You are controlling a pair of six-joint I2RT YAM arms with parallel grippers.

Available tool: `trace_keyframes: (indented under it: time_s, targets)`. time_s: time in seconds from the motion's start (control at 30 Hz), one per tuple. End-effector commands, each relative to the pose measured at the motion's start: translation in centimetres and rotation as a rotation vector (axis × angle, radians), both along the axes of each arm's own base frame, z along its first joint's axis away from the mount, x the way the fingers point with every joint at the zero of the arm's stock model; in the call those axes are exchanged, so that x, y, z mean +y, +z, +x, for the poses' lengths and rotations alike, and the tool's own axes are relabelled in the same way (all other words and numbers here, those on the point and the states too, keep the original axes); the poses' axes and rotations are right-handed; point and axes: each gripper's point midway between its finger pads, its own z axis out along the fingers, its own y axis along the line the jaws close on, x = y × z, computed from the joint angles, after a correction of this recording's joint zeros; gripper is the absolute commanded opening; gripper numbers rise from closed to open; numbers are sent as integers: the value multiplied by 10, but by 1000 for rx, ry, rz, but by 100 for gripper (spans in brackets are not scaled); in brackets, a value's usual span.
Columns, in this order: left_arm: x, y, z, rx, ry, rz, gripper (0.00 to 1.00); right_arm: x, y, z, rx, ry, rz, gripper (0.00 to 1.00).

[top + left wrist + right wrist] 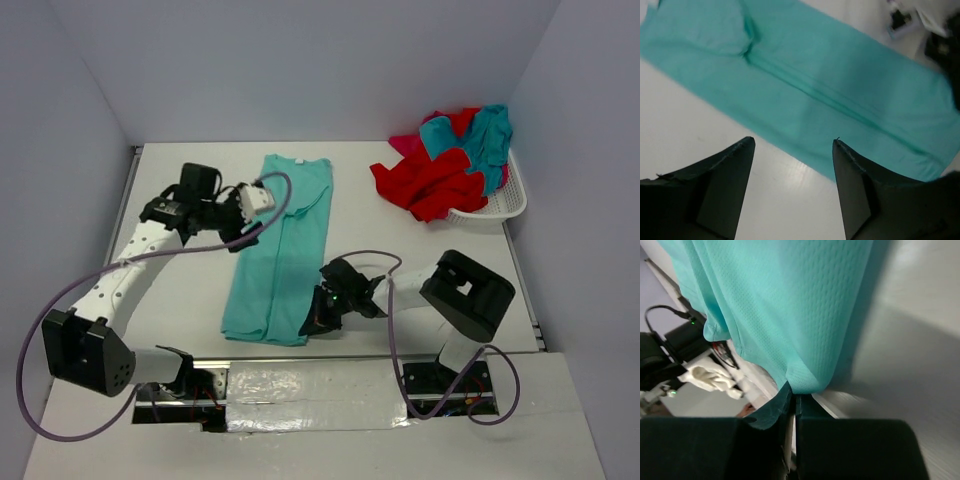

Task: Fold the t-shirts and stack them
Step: Rotate the tshirt 90 degrees

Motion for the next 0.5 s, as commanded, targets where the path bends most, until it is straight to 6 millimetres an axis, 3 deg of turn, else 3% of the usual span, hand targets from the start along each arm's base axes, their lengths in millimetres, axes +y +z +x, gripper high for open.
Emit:
trace_keyframes:
  time_s: [0.0, 0.07, 0.13, 0.17, 0.23, 0.27, 0.37, 0.47]
  targets:
    - [-36, 2, -23, -233, -433, 151, 77, -67, -41, -6, -52, 87, -230, 7]
    - [-27, -33, -66, -189, -633, 267, 79, -73, -39, -3, -72, 101, -219, 24]
    - [-8, -56, -89, -262, -874, 416, 79, -76, -35, -3, -108, 159, -217, 48]
    - [6, -76, -114, -273, -999, 473, 79, -76, -30, 1, -130, 169, -218, 54]
    - [20, -95, -137, -303, -1117, 537, 79, -74, -25, 1, -147, 182, -203, 65]
    - [26, -108, -156, -363, -1209, 555, 80, -75, -24, 0, -152, 179, -198, 67]
    - [23, -133, -178, -515, -1326, 553, 85, -73, -17, 0, -158, 171, -182, 70]
    - [25, -160, -181, -551, -1364, 579, 87, -74, -17, -4, -149, 160, -190, 70]
